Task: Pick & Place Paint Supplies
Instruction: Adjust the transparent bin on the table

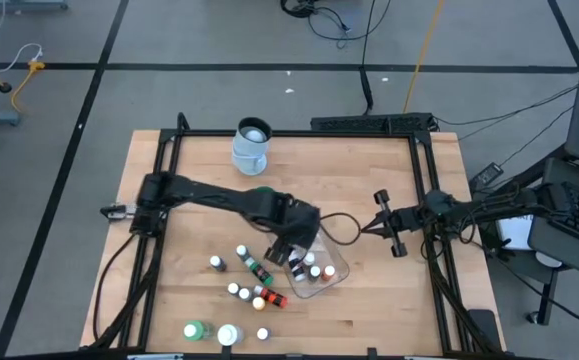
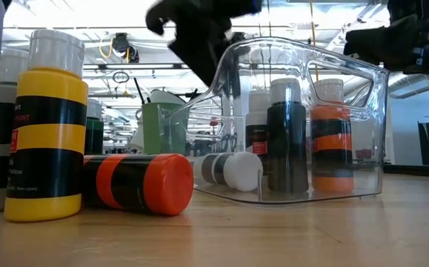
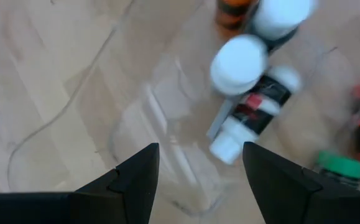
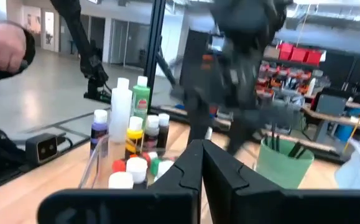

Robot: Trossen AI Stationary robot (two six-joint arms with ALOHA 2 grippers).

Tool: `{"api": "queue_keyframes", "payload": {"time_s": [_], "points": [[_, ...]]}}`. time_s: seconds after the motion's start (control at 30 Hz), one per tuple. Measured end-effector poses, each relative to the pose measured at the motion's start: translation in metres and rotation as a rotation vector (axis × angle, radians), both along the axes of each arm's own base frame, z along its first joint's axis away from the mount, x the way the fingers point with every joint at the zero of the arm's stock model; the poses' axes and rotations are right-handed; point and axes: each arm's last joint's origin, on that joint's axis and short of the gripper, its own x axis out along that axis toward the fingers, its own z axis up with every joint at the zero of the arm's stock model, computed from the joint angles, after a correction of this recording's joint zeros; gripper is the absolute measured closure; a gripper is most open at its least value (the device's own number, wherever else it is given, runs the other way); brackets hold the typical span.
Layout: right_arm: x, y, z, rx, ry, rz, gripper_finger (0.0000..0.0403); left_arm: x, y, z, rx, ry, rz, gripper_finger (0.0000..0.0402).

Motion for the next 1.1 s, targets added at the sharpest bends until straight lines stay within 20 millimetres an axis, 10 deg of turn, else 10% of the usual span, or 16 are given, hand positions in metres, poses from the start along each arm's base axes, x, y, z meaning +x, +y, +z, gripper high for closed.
{"api": "queue_keyframes", "payload": {"time_s": [0.33, 1.1], "points": [[0.001, 0.000, -0.001, -0.001, 0.011, 0.001, 0.0399, 0.017, 0.018, -0.043, 0.042, 0.167, -0.115, 0.0167], [0.001, 0.000, -0.001, -0.003, 0.009, 0.001, 0.0399, 0.013, 0.005, -0.044, -0.002, 0.205, -0.134, 0.0167]]}}
